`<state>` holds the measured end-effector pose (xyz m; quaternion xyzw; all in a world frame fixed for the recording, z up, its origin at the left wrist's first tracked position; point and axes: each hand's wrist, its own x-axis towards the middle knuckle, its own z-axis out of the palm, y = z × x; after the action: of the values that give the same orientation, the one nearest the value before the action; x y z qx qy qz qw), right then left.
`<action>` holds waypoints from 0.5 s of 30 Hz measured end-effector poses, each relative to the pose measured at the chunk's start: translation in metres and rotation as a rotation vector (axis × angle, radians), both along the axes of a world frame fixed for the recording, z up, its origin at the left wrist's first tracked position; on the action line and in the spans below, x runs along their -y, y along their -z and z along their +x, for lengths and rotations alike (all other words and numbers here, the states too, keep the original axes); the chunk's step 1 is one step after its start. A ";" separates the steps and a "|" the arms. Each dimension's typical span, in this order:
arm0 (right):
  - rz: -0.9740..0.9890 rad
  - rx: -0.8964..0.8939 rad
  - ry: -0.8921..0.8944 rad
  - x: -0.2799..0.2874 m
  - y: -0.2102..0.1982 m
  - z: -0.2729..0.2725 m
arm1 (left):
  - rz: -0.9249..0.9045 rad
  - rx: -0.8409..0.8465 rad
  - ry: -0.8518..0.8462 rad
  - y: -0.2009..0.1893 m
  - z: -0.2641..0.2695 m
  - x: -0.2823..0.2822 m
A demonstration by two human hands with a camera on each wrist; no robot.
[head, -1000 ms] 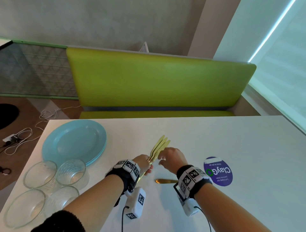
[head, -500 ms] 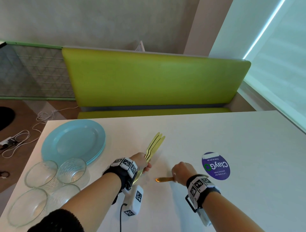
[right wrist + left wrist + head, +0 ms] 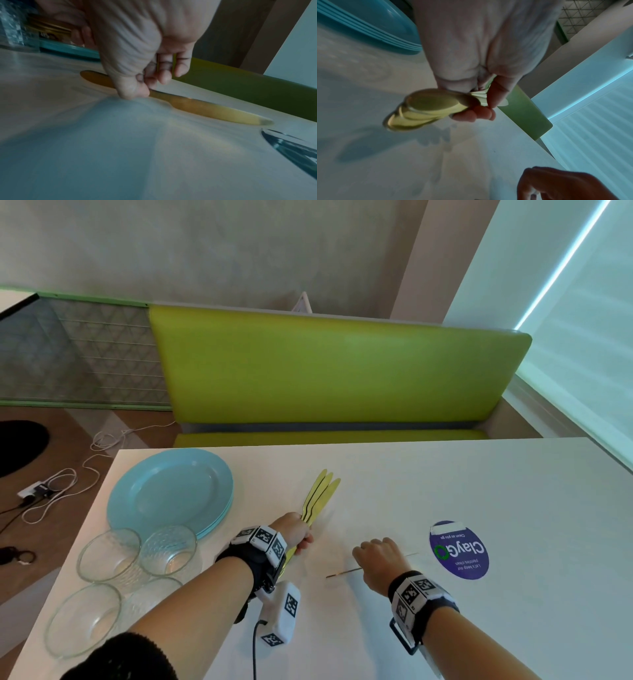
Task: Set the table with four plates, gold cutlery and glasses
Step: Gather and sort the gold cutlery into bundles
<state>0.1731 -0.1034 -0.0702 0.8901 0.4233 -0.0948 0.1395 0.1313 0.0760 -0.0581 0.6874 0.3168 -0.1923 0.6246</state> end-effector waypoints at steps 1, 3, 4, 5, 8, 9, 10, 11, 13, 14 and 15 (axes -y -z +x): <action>0.046 -0.003 0.002 -0.001 0.002 0.001 | 0.004 0.001 -0.003 -0.001 0.000 -0.001; 0.137 0.055 -0.038 -0.006 0.003 0.004 | 0.008 0.003 -0.014 0.001 0.001 -0.002; 0.154 0.083 -0.074 -0.010 0.002 0.003 | 0.013 0.003 -0.016 0.003 0.002 -0.002; 0.168 0.098 -0.117 -0.016 -0.003 0.001 | 0.017 0.003 -0.017 0.002 0.002 -0.002; 0.235 0.109 -0.208 -0.028 -0.012 0.001 | 0.017 -0.009 -0.026 0.001 0.002 0.001; 0.258 0.105 -0.232 -0.031 -0.014 0.000 | 0.018 -0.009 -0.022 0.000 0.001 0.002; 0.279 0.120 -0.260 -0.033 -0.016 0.000 | 0.019 -0.010 -0.016 -0.001 0.001 0.003; 0.289 0.137 -0.277 -0.035 -0.018 -0.001 | 0.022 -0.010 -0.008 -0.003 0.000 0.003; 0.322 0.187 -0.311 -0.037 -0.018 -0.002 | 0.013 -0.011 0.004 -0.006 -0.002 0.004; 0.352 0.207 -0.326 -0.037 -0.017 -0.002 | 0.010 -0.012 0.017 -0.007 -0.002 0.004; 0.380 0.222 -0.334 -0.037 -0.016 -0.001 | 0.017 -0.007 0.035 -0.008 -0.002 0.004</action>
<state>0.1716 -0.0664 -0.0537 0.8231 0.5567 0.1084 0.0294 0.1291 0.0719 -0.0497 0.6975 0.3087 -0.2030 0.6140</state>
